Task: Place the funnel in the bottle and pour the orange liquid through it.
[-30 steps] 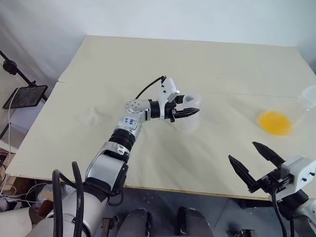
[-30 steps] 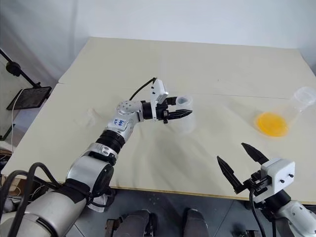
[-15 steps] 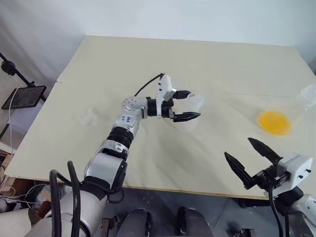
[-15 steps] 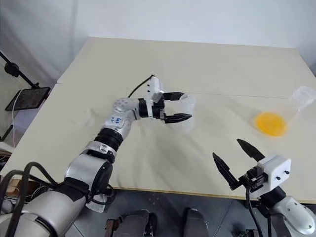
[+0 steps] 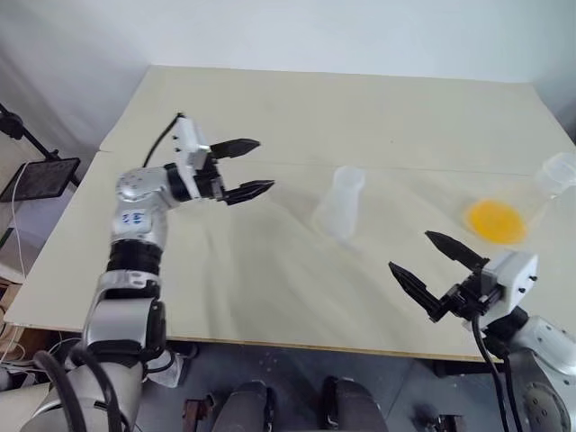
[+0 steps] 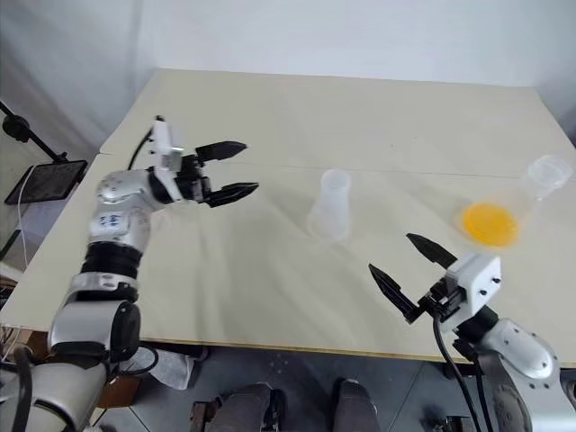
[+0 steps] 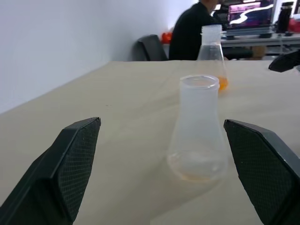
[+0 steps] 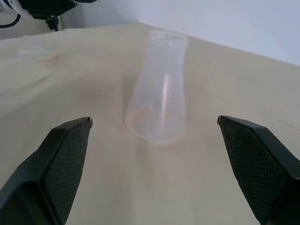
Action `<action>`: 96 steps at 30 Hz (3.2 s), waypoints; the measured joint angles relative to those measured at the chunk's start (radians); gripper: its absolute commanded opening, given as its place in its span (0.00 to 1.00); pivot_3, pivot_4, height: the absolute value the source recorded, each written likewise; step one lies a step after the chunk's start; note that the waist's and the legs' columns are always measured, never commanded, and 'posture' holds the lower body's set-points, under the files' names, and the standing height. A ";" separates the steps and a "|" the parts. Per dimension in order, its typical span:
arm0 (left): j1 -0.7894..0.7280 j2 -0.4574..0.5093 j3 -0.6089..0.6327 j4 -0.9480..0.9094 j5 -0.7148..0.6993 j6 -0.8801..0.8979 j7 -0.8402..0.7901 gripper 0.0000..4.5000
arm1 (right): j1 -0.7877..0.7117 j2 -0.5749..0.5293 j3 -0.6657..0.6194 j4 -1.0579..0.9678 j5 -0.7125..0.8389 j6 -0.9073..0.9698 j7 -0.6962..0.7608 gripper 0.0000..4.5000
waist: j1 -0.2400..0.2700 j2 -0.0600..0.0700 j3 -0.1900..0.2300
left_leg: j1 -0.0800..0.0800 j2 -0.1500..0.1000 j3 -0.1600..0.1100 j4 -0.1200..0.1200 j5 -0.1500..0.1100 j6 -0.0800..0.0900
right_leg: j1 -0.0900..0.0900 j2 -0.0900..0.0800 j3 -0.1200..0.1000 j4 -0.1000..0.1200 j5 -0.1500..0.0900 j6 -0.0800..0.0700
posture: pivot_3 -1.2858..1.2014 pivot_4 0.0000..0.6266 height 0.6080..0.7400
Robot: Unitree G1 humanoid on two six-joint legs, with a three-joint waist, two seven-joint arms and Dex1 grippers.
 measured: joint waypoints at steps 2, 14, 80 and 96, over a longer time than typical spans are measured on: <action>0.105 0.055 0.052 -0.113 -0.039 0.061 0.032 0.99 | -0.059 -0.008 0.021 0.030 0.012 0.012 0.027 1.00 | -0.007 0.000 0.000 | 0.000 0.001 -0.001 0.000 0.000 0.000 | 0.000 0.000 0.001 0.001 0.000 0.000 | 0.52 0.24 1.00; 0.851 0.139 0.513 -0.597 -0.222 0.223 0.289 0.99 | -0.298 -0.039 0.188 0.144 0.054 0.084 0.209 1.00 | -0.018 -0.001 0.000 | 0.001 0.003 -0.007 0.000 -0.002 -0.003 | 0.002 -0.006 0.004 -0.002 -0.001 -0.002 | 0.52 0.24 1.00; 0.557 -0.023 0.184 -0.328 0.005 0.238 0.798 0.73 | -0.275 0.004 0.208 0.133 0.013 0.050 0.149 1.00 | 0.002 -0.003 -0.001 | 0.001 0.002 -0.003 0.001 -0.004 -0.003 | 0.000 -0.001 -0.001 0.001 -0.001 -0.002 | 0.52 0.24 1.00; 0.423 -0.011 0.207 -0.200 0.021 0.269 0.866 0.73 | -0.259 0.041 0.234 0.128 -0.005 0.049 0.117 1.00 | 0.001 -0.003 -0.001 | 0.001 0.002 -0.003 0.001 -0.004 -0.003 | 0.000 0.000 -0.003 0.002 -0.001 -0.002 | 0.52 0.24 1.00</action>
